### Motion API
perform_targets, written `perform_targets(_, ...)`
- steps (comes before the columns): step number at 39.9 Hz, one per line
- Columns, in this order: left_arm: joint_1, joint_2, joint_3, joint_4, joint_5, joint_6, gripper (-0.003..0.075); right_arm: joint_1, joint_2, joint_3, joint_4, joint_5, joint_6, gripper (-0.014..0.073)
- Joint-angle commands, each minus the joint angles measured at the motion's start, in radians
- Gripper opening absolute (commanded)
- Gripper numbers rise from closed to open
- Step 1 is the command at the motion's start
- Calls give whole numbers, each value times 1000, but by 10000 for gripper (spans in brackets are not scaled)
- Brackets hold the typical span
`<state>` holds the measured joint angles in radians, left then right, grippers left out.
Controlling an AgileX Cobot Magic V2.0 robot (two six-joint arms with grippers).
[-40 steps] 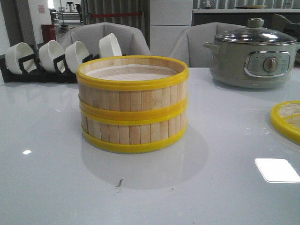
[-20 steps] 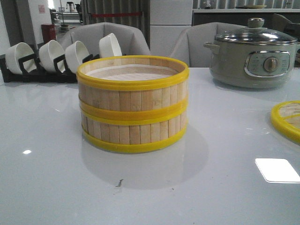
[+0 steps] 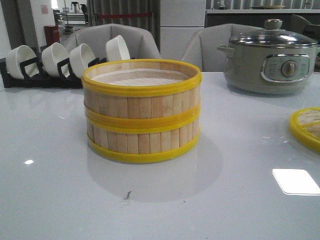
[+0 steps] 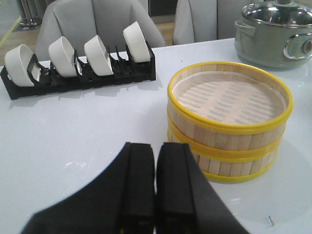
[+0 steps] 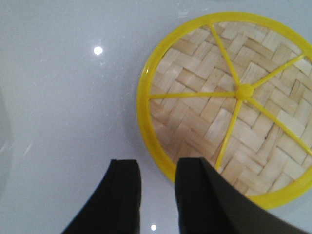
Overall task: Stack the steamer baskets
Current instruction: 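Lower the right gripper and grasp the lid's centre hub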
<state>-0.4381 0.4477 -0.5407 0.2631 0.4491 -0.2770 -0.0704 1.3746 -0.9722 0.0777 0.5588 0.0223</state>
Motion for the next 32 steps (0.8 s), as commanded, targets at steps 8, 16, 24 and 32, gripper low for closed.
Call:
perform_targets(8, 1, 12, -29, 1, -77, -10, 95, -100, 232, -268, -15, 93, -4, 314)
perform_targets(16, 1, 12, -29, 1, -77, -10, 95, -149, 324, -336, -15, 104, -4, 314)
perform_targets(24, 1, 12, -29, 1, -77, -10, 95, -172, 375, -369, -15, 98, -4, 314)
perform_targets(32, 1, 12, -29, 1, -77, -10, 95, -183, 394, -369, -26, 41, -4, 314)
